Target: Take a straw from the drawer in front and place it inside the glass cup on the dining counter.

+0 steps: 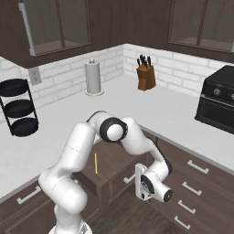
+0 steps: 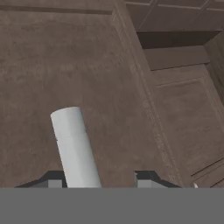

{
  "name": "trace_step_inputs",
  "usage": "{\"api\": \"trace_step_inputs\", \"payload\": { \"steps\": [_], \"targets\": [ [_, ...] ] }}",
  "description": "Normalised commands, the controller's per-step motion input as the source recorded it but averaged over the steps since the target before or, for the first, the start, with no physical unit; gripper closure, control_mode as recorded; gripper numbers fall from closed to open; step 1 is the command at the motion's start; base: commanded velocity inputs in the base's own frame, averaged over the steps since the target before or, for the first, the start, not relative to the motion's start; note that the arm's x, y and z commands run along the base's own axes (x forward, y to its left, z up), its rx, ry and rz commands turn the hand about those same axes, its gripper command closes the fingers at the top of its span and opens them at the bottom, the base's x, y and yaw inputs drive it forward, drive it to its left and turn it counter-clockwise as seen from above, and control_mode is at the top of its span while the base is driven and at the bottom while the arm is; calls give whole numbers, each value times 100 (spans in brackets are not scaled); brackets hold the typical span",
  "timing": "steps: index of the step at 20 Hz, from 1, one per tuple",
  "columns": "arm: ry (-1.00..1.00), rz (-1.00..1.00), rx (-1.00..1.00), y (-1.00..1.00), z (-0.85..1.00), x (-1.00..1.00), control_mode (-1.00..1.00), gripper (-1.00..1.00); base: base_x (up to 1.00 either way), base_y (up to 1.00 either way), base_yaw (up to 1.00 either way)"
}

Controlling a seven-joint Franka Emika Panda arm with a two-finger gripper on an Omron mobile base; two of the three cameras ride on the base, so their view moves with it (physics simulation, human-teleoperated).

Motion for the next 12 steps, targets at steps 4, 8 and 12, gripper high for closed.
{"api": "trace_step_inputs", "payload": {
  "steps": [4,8,12],
  "targets": [
    [-23,-4,-14,-13,14,-70,-100,-100,0,0,0],
    [-23,-1,-20,-14,61,-55,-100,-100,0,0,0],
    [-18,0,-24,0,90,-38,-100,-100,0,0,0]
  ]
}}
